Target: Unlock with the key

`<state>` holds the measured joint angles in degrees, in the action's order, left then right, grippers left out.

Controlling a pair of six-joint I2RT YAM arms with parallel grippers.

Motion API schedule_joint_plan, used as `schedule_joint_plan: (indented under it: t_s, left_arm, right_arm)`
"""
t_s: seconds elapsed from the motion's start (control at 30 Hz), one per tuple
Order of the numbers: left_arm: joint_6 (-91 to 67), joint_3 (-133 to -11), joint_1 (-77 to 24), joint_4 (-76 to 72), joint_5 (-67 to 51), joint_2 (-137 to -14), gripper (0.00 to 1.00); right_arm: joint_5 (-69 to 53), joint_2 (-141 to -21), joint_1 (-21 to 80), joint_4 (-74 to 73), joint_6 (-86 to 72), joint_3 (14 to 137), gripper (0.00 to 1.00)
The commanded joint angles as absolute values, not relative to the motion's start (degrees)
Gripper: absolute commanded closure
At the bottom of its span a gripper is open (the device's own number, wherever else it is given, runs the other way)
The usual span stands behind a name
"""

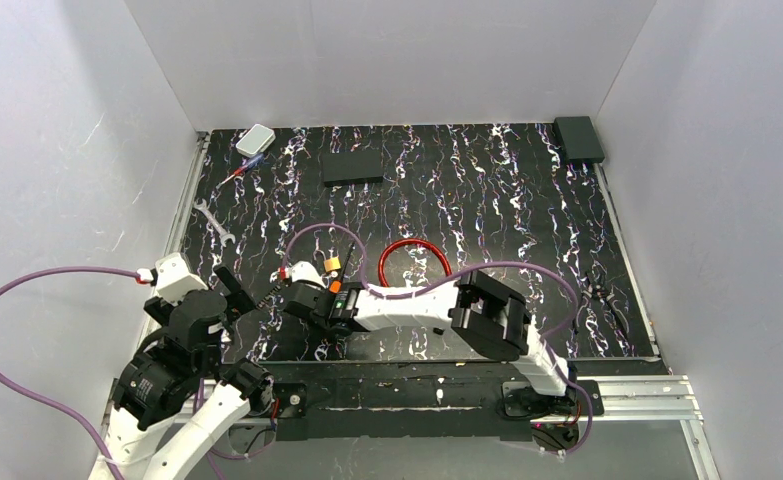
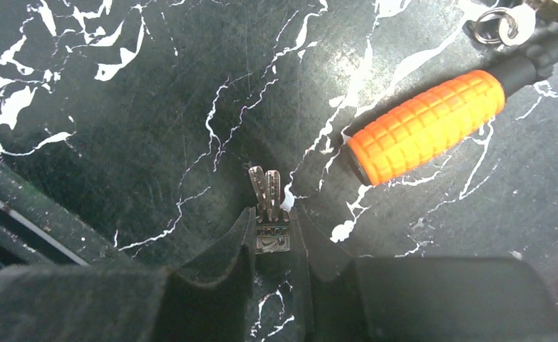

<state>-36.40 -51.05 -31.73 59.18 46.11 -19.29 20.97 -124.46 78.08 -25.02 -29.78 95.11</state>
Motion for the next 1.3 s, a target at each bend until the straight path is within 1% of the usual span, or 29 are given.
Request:
schedule_joint_plan:
  t_s: [0.0, 0.33, 0.43, 0.57, 0.73, 0.9, 1.07, 1.27]
  left_arm:
    - [-36.3, -50.8, -31.6, 59.1, 47.9, -21.2, 0.02]
    - [-36.2, -51.2, -31.6, 58.9, 43.9, -21.9, 0.04]
    - [-35.9, -51.0, -31.6, 58.1, 38.8, -21.7, 0.05]
    - [-34.4, -49.9, -31.6, 54.6, 28.6, -21.0, 0.09]
    - [-31.7, -46.8, -31.6, 45.3, 15.4, -21.1, 0.13]
    - [-33.8, -44.0, -31.6, 37.1, 7.7, -23.5, 0.16]
    - [-36.3, -38.7, -31.6, 25.4, 3.0, -24.0, 0.18]
    - [-38.8, -32.3, -31.8, 11.2, 0.3, -24.7, 0.2]
  right_arm:
    - [20.9, -118.5, 78.4, -21.3, -29.9, 93.2, 0.99]
    - [22.1, -112.5, 78.4, -17.2, -31.1, 87.8, 0.99]
    - [23.1, -110.3, 78.3, -15.8, -32.6, 85.3, 0.99]
    - [27.5, -105.6, 78.0, -14.0, -37.8, 81.0, 0.99]
    - [33.4, -98.8, 76.8, -13.9, -46.0, 75.4, 0.99]
    - [39.4, -90.3, 75.6, -14.4, -54.5, 69.6, 0.99]
    - [44.5, -82.0, 74.1, -18.1, -66.2, 64.8, 0.99]
    - [49.6, -73.1, 73.6, -24.1, -76.7, 62.1, 0.99]
